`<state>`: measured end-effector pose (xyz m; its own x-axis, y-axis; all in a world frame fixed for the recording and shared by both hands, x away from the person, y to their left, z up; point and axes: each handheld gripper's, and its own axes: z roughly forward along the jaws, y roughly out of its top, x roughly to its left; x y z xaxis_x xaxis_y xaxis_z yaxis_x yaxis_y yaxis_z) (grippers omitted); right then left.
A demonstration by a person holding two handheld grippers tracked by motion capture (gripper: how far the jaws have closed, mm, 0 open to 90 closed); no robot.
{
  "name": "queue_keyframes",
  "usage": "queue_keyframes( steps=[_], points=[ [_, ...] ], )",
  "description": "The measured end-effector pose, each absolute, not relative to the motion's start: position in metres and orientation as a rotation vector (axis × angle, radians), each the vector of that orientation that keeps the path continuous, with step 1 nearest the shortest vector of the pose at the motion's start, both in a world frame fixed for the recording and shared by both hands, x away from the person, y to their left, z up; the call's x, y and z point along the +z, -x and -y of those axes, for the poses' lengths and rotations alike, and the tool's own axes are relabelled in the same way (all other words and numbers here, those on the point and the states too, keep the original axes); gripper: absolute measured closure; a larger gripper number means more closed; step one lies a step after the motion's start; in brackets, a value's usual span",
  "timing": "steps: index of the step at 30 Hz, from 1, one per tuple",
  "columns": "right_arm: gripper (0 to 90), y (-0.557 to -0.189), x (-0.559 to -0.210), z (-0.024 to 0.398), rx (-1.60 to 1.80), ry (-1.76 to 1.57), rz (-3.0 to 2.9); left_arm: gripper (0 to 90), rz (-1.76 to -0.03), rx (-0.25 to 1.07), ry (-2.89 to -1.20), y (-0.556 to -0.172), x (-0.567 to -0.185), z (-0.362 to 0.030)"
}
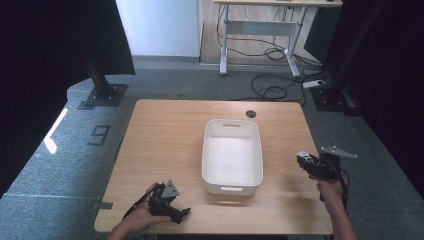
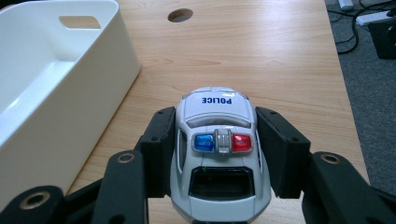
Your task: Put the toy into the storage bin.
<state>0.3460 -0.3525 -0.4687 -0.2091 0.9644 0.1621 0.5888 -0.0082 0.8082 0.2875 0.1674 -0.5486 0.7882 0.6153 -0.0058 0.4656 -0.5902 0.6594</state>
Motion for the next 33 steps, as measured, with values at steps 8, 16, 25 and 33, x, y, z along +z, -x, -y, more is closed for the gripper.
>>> queue_keyframes(
  steps=[8, 16, 25, 33],
  points=[
    [50.2, -0.345, -0.465, 0.347, 1.120, -1.585, -1.831, 0.0, -0.797, 0.293, -2.310, -0.288, -0.549, -0.167],
    [50.2, -0.345, -0.464, 0.342, 1.124, -1.578, -1.833, 0.0, -0.798, 0.292, -2.310, -0.288, -0.549, -0.167],
    [50.3, -0.345, -0.460, 0.337, 1.135, -1.567, -1.835, 0.0, -0.798, 0.292, -2.310, -0.288, -0.549, -0.167],
    [50.3, -0.344, -0.457, 0.331, 1.149, -1.553, -1.841, 0.0, -0.798, 0.292, -2.310, -0.288, -0.549, -0.167]
  ],
)
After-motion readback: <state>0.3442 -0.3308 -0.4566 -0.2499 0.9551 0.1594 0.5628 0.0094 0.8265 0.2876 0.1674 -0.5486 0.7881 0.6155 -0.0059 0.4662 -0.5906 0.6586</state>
